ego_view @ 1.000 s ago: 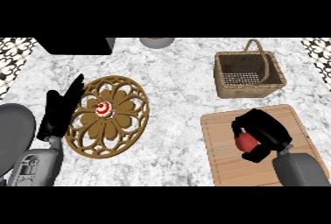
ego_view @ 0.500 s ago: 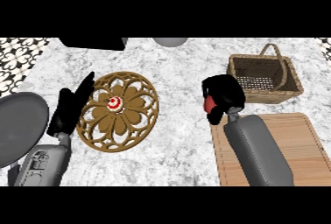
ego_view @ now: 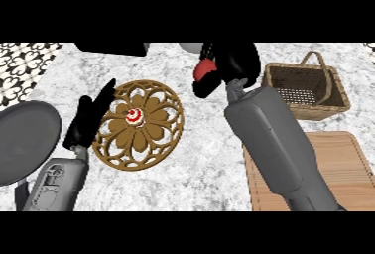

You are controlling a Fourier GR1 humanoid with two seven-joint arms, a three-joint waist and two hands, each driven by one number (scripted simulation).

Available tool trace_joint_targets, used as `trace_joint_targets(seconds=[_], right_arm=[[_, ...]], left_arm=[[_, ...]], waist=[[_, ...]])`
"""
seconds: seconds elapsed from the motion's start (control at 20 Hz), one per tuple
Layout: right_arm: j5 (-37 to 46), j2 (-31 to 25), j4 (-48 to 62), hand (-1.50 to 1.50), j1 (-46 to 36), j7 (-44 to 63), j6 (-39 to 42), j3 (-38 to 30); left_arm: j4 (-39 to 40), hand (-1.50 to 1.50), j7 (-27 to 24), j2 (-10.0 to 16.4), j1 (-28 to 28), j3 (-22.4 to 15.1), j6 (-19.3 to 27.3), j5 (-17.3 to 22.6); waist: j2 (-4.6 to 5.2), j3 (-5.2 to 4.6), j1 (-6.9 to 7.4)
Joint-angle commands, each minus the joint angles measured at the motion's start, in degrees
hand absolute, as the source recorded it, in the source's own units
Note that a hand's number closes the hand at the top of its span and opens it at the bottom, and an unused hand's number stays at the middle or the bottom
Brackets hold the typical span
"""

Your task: Pick the bell pepper from the cutting board and place it in the basket

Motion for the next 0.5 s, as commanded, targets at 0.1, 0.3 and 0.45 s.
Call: trace_joint_targets(seconds=[0.1,0.3,0.45], right_arm=[[-7.7,0.2,-1.1,1.5,-16.3,16.9,-11.3,2.4],[-7.0,0.2,6.4,1.5,-31.4,21.2,-9.6,-1.6],[-7.0,0.2,12.1,1.5,-37.7,23.9,-12.2,-3.3]], left_arm=[[0.7,0.0,-0.2,0.8,-0.3,0.8,-0.5,0.4],[0.2,0.0,-1.1,1.0,1.6,2.5,0.5,1.0],[-0.5,0.0,-1.1,2.3,1.5,2.9,-0.3,1.0]], waist=[[-0.3,-0.09,-1.02],[-0.19,-0.11,-2.82],[-0.15,-0.1,-3.31]])
